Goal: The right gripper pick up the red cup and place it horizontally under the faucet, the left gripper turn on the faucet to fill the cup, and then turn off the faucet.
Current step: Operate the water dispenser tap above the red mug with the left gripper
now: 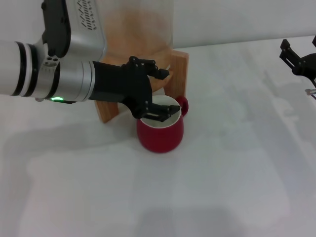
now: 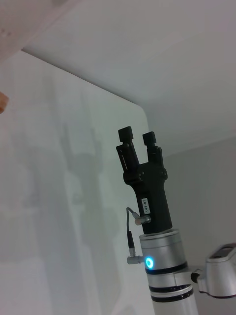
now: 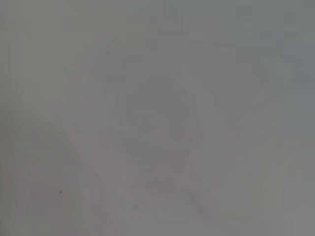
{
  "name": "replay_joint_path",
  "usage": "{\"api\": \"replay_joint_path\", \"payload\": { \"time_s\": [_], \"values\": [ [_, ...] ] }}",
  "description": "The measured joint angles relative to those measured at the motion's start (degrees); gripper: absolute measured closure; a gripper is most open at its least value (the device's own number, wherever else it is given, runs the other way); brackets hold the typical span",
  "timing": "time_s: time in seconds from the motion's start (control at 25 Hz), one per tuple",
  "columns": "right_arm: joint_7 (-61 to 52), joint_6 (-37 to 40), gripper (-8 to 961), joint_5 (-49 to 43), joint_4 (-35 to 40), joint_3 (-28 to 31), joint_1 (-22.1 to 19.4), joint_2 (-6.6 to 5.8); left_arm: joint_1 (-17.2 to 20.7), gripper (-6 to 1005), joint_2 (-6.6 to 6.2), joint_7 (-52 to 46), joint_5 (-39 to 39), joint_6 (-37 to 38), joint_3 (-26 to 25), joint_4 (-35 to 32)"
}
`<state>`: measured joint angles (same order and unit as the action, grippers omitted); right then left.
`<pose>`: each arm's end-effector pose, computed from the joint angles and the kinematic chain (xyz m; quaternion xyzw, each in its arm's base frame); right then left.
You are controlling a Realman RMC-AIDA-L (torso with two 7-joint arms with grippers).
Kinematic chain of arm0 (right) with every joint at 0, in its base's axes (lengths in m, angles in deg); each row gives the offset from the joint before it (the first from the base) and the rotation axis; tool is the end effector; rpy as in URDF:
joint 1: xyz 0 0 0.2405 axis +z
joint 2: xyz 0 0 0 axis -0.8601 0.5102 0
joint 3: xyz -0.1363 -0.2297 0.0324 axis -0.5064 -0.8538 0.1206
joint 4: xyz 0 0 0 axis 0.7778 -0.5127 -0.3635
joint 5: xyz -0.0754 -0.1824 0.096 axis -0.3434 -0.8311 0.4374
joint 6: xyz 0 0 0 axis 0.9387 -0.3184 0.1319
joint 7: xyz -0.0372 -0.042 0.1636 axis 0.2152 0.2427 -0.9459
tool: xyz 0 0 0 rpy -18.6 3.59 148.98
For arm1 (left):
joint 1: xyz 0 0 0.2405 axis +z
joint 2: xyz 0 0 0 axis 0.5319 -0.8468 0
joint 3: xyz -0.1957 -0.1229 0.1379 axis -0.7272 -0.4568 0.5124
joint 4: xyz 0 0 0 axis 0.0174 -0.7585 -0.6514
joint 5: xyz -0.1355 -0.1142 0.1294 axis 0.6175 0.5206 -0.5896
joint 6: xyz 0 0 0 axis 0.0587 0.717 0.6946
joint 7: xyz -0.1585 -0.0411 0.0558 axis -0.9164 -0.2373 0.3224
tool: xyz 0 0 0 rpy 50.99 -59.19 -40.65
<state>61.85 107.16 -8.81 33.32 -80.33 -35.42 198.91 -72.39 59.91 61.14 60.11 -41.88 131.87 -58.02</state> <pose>0.3620 0.3903 0.0231 -0.6520 0.2629 0.3123 0.6390 -0.0921 0.3996 -0.0767 -0.9882 0.0739 -0.0685 0.1155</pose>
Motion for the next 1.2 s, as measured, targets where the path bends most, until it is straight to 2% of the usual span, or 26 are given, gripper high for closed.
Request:
{"api": "replay_joint_path", "payload": {
  "time_s": [1.2],
  "values": [
    [0.0, 0.0, 80, 0.0, 0.0, 0.1, 0.0, 0.0, -0.3, 186, 0.0, 1.0, -0.3, 0.2, -1.6, 0.6]
  ]
}}
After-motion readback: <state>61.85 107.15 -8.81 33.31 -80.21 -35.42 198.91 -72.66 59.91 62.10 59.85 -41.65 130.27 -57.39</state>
